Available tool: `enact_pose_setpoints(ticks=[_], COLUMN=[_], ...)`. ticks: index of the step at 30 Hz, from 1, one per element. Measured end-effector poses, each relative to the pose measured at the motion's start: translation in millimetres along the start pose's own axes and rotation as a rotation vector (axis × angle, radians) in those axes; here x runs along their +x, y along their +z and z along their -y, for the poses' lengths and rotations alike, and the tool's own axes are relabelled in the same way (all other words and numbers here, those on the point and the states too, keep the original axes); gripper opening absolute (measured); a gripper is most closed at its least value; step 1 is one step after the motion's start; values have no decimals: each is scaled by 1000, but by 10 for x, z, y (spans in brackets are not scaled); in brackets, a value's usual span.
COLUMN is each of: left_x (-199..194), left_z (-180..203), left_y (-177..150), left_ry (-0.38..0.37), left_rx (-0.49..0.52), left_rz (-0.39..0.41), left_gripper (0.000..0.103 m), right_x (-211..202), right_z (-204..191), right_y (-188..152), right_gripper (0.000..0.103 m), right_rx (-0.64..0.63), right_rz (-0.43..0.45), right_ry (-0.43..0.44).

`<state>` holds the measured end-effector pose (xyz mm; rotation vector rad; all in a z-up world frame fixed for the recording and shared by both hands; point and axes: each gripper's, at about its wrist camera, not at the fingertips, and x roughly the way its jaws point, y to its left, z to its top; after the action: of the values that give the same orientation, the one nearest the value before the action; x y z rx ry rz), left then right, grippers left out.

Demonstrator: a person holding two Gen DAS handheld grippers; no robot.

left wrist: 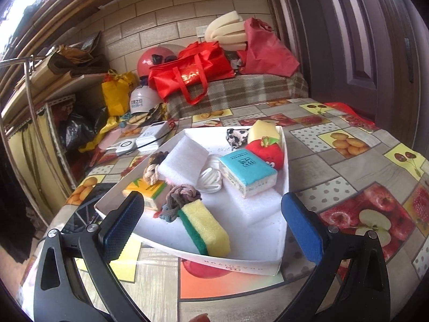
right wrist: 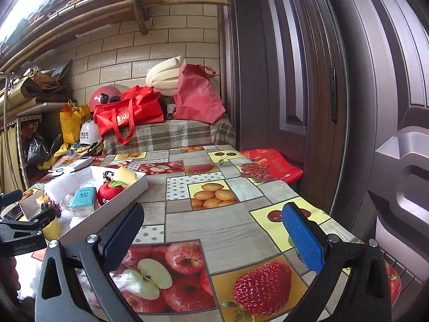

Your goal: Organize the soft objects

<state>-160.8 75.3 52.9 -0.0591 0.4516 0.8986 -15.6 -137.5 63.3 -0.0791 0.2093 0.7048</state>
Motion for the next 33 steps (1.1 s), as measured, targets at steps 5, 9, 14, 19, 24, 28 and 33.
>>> enact_pose_setpoints(ticks=[5,9,14,19,24,28,33], left_x=[45,45,20,-18,18,59,98], left_z=[-82,-2,11,-35,-38,-30,-47], left_y=[-6,-15,-1,17,25,24,38], left_ry=[-9,4,-9,-16,-1,7,-18], left_rx=[-43,6,9,-15,-15,-11,-26], left_rz=[-21,-15,1,24,1,-27,-69], left_gripper=[103,103,103,103,103,103,103], right_x=[20,40,48,49,55,56,53], right_z=[4,30,54,59,70,69,71], right_y=[3,-2,-9,-12,-10,-10,-10], right_gripper=[103,103,103,103,103,103,103], right_rx=[5,14,28,24,26,25,25], right_rz=[-6,-18,-26,-27,-30,-30,-29], right_ry=[-1,2,1,2,3,3,3])
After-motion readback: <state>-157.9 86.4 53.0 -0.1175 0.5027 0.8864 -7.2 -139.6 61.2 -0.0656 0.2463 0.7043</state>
